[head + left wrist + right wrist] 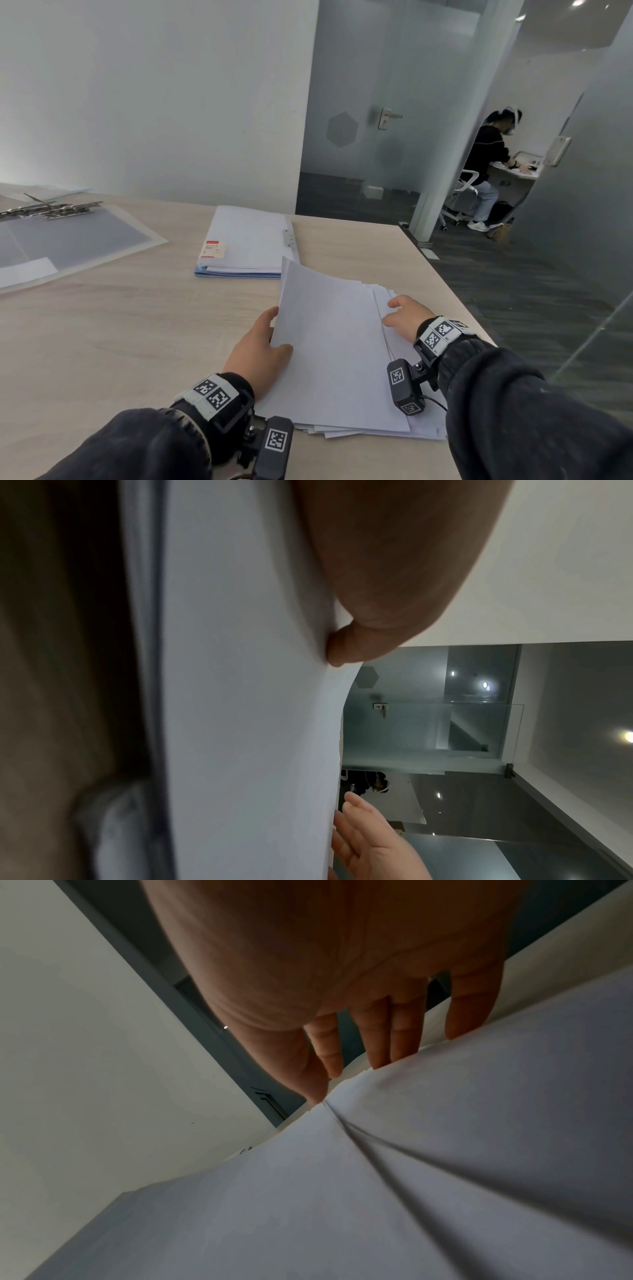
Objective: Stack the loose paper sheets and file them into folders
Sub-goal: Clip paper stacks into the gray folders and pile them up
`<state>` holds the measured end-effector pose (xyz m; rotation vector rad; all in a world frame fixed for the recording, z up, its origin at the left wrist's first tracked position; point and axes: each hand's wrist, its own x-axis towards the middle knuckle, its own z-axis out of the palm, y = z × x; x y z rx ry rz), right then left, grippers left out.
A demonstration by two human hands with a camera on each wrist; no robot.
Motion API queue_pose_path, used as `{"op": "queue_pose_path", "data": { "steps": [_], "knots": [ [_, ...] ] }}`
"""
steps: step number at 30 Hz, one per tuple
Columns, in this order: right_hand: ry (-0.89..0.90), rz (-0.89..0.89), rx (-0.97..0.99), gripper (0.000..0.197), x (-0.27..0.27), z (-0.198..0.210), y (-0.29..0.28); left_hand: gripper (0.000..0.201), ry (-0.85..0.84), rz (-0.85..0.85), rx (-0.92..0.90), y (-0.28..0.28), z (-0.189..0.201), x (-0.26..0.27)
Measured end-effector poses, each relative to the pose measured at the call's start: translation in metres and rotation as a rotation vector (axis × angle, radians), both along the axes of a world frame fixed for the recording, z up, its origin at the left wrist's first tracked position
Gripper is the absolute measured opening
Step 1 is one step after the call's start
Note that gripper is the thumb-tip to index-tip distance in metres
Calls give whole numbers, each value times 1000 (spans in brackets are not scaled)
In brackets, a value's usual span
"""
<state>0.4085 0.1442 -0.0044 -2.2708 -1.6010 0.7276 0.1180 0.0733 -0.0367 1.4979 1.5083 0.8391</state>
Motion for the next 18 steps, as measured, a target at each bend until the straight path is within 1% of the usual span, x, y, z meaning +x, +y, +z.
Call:
{"op": "queue_pose_path", "data": {
  "steps": [6, 8, 10, 11, 12, 14, 15, 17, 18],
  "knots": [
    [37, -77, 104, 39, 3, 0, 6, 70, 7, 8, -6, 4, -4, 1],
    [80, -97, 150, 40, 5, 1, 7, 69, 18, 8, -4, 6, -4, 2],
    [156, -138, 185, 44, 8, 4, 8, 69, 26, 7, -5, 6, -4, 2],
    [176, -152, 173, 46, 10, 5, 7, 68, 29, 7, -9, 6, -4, 2],
    [177, -161, 143, 42, 13, 6, 8, 68, 31, 8, -12, 6, -5, 2],
    [169, -159, 47, 27, 16, 6, 7, 69, 32, 8, -18, 6, -4, 2],
    [181, -164, 15, 24, 16, 4, 5, 69, 34, 8, -20, 6, -4, 1],
    [105, -109, -69, 26, 13, 6, -2, 69, 36, 2, -20, 5, -3, 2],
    [50, -96, -109, 32, 9, 8, -7, 69, 31, -2, -19, 5, -3, 2]
  ]
}}
